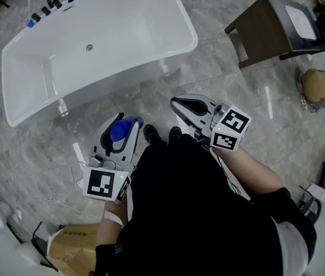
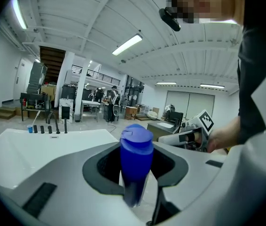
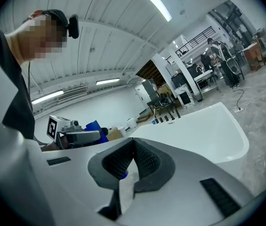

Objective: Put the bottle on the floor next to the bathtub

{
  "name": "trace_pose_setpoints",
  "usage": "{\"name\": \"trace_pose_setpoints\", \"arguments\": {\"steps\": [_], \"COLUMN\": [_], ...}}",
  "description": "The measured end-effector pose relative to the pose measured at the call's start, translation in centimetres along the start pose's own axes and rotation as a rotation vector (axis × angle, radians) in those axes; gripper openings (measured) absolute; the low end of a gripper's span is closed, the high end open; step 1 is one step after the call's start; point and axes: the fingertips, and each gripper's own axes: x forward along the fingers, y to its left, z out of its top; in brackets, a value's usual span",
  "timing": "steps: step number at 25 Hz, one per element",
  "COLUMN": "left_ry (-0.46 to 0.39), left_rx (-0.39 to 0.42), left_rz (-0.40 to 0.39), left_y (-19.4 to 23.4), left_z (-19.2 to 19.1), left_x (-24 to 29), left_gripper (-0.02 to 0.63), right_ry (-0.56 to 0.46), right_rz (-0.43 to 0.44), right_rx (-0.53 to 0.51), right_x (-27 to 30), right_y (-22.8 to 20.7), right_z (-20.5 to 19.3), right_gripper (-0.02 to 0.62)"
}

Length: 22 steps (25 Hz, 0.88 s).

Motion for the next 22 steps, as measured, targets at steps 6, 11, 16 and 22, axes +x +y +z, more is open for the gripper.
{"name": "trace_pose_setpoints", "arguments": {"steps": [6,11,16,22], "left_ry": [0.033,0.077,0.105,0.111], "left_rx": [-0.048,-0.083,-0.111,-0.140], "left_rz": [0.002,0.043,0.065,0.089], "left_y": [4.4,7.7,10.3,11.9], "left_z": [-3.8,-8.1,-13.4,-19.8], "left_x": [2.8,5.9,9.9,14.6], "left_gripper": [0.152,0.152,0.152,0.152], "right_ry": [0.067,0.134,0.163,0.155], "right_rz": [0.002,0.038,0.054,0.055], "right_rx": [0.034,-0.004,-0.045,-0.018], "right_x": [4.7,8.3,11.0,13.0], "right_y": [-2.7,-6.0,-10.2,-16.0], "right_z": [-3.1,-5.7,-9.3,-15.0], "right_gripper": [0.028,0.028,0.028,0.028]}}
